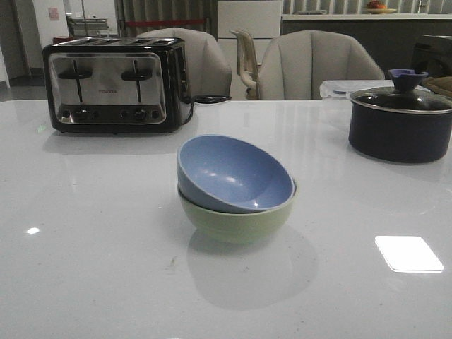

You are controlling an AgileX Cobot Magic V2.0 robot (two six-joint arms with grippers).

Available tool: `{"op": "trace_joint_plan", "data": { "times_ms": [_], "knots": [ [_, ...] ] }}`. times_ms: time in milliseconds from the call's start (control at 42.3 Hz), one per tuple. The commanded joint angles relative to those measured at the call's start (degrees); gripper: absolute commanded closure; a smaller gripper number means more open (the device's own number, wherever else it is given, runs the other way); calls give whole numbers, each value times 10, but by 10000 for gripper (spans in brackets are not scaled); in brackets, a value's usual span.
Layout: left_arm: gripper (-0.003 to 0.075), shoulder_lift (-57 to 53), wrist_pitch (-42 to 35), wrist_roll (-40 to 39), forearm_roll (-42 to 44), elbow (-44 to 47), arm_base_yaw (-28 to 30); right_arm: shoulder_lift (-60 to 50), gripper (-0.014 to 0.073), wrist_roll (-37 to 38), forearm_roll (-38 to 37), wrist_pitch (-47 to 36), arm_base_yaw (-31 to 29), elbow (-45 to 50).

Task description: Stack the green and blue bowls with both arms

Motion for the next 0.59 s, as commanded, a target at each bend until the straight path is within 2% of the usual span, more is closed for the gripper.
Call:
{"op": "trace_joint_plan", "data": {
  "times_ms": [0, 284, 568],
  "knots": [
    [619, -13, -51, -5, 0, 11, -5, -13, 559, -4, -1, -75, -4, 0],
    [619, -13, -51, -5, 0, 11, -5, -13, 559, 1, 23, -96, -4, 0],
    [619, -13, -51, -5, 0, 11, -5, -13, 559, 1, 23, -97, -35, 0]
  ]
}}
